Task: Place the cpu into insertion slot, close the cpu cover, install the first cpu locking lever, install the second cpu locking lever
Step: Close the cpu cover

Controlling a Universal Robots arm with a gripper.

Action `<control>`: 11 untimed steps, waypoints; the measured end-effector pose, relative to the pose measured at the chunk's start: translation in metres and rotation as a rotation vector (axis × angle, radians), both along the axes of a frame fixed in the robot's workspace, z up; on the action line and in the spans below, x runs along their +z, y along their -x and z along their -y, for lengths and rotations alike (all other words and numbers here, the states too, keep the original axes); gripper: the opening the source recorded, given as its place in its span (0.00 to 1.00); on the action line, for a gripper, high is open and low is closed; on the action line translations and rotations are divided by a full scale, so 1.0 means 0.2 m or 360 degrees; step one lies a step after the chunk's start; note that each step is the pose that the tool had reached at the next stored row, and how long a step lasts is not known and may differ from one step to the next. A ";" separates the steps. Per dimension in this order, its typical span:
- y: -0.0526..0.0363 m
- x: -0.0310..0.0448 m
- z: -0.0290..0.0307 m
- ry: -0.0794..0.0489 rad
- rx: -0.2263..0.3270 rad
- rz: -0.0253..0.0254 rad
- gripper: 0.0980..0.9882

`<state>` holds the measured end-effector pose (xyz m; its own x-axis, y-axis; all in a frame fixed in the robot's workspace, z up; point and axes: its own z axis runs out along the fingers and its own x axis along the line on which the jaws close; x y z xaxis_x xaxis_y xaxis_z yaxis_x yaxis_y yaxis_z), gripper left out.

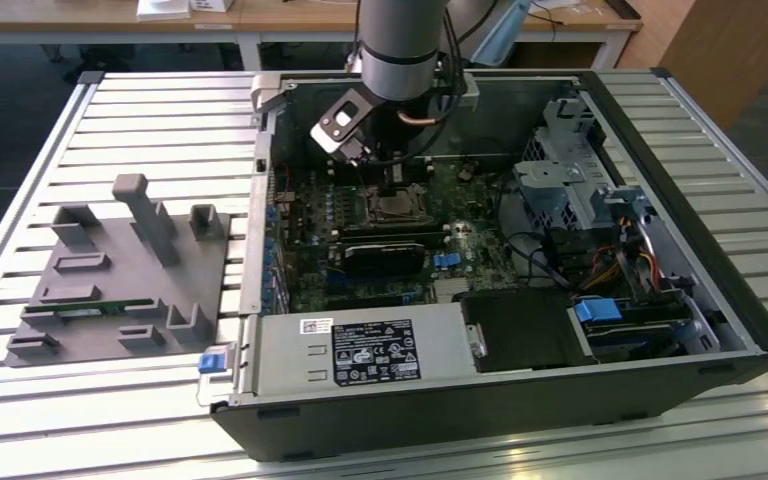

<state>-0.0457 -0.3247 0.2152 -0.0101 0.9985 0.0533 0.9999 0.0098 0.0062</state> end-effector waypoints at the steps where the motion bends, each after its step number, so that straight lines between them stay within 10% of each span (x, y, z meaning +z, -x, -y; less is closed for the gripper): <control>1: -0.002 0.000 0.000 0.0000 0.0000 -0.00001 0.01; 11: -0.048 0.000 0.000 0.0000 0.0000 -0.00004 0.01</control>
<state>-0.0360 -0.3248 0.2151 -0.0101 0.9985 0.0532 0.9999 0.0098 0.0059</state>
